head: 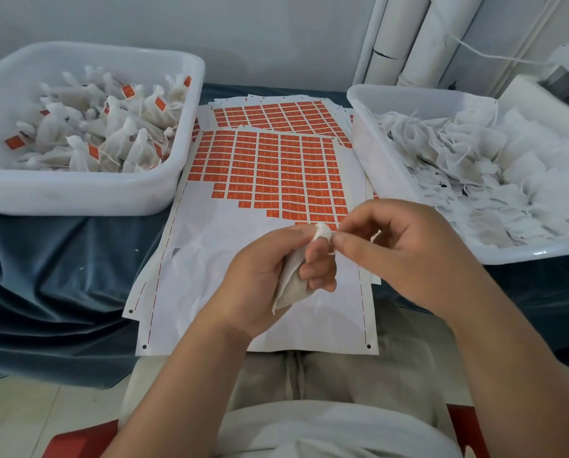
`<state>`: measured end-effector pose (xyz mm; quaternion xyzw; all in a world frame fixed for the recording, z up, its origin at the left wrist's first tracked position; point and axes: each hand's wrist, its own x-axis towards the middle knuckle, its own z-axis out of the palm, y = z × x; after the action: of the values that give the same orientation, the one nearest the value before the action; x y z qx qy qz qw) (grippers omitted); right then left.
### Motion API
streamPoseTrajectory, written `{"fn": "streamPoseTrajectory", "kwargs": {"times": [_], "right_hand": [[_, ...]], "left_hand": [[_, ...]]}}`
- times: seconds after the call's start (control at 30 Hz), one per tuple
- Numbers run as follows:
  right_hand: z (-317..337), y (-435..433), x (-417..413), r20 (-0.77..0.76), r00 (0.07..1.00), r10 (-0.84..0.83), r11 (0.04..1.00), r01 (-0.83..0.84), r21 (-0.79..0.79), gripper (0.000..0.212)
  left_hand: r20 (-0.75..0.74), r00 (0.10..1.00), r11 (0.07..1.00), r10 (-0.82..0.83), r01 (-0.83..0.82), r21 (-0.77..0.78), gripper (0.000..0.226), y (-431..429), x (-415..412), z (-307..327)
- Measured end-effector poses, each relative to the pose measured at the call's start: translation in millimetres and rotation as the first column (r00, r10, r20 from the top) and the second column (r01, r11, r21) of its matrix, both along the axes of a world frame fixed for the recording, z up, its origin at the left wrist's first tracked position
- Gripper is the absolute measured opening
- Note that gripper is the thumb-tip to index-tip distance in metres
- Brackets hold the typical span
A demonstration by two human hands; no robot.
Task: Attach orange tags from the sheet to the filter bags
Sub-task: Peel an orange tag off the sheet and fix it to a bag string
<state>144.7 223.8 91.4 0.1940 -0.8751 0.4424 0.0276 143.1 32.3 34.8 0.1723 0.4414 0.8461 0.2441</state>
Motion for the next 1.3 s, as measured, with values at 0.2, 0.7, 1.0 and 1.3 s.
{"fn": "streamPoseTrajectory", "kwargs": {"times": [0.2,0.7,1.0,1.3], "right_hand": [[2,-5,7,-0.449,0.889,0.093,0.956,0.046,0.288,0.014],[6,-14,16,-0.425,0.901,-0.086,0.843,0.293,0.451,0.028],[16,-1,16,-0.049,0.997,-0.061,0.978,0.07,0.194,0.018],[7,-1,2,0.248,0.966,0.068,0.988,-0.029,-0.155,0.016]], "left_hand": [[0.01,0.998,0.998,0.065,-0.065,-0.001,0.036,3,1,2],[-0.364,0.877,0.726,0.313,-0.468,-0.503,0.045,15,11,14],[-0.46,0.726,0.608,0.511,-0.683,-0.403,0.012,26,16,10],[-0.343,0.832,0.675,0.436,-0.554,-0.487,0.04,13,15,22]]}}
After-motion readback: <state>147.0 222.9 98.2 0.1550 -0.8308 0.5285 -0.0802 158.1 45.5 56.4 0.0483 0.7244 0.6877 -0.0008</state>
